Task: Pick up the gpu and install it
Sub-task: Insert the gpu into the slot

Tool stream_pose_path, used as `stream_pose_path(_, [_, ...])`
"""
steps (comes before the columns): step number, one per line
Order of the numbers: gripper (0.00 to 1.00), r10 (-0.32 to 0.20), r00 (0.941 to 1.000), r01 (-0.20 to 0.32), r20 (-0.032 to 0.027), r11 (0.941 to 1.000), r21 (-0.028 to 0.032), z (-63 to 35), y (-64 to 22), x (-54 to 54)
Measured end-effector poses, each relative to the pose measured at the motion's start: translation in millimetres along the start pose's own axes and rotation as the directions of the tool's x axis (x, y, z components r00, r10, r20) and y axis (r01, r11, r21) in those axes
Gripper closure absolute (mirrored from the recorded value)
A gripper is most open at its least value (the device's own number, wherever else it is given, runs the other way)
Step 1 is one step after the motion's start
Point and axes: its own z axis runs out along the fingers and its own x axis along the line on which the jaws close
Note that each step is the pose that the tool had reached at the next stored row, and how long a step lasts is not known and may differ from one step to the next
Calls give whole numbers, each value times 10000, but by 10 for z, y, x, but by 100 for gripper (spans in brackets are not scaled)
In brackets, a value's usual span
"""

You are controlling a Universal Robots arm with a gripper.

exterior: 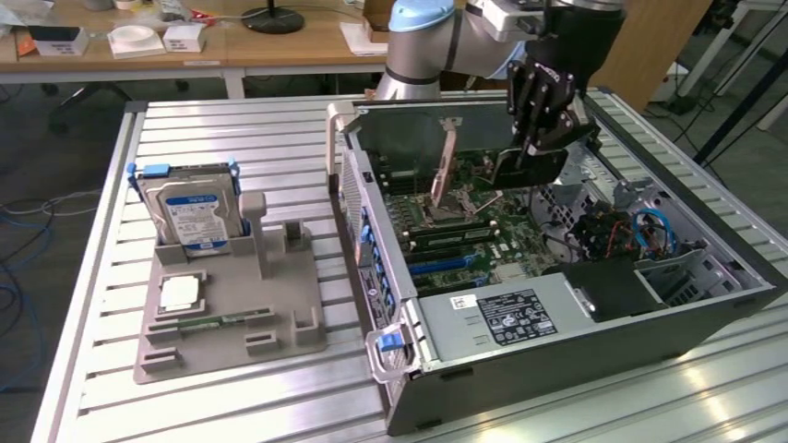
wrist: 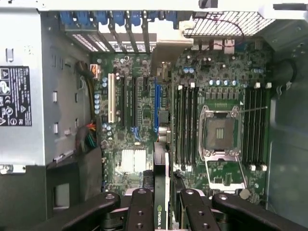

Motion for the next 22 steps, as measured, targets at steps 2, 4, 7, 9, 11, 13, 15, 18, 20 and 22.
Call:
stream_pose_path(2, [74, 8, 10000, -8, -22, 10000, 51, 29, 63, -1])
stream_pose_path(4, [74, 43, 10000, -42, -44, 10000, 75, 62, 100, -1])
stream_pose_path(7, [74, 319, 9995, -319, -53, 9995, 14, 101, 101, -4])
stream_pose_path(9, [74, 417, 9991, -417, -57, 9991, -24, 113, 101, -5])
stream_pose_path(11, [74, 418, 9991, -418, -58, 9991, -26, 115, 101, -5])
stream_pose_path(13, [74, 416, 9991, -416, -54, 9991, -31, 131, 101, 5])
stream_pose_path(15, [74, 418, 9991, -419, -58, 9991, -36, 131, 101, 5])
stream_pose_path(18, [74, 419, 9991, -419, -56, 9991, -35, 145, 101, 5])
stream_pose_path(20, [74, 420, 9991, -420, -58, 9991, -38, 173, 102, 4])
stream_pose_path(22, [74, 419, 9991, -419, -59, 9991, -39, 209, 102, 4])
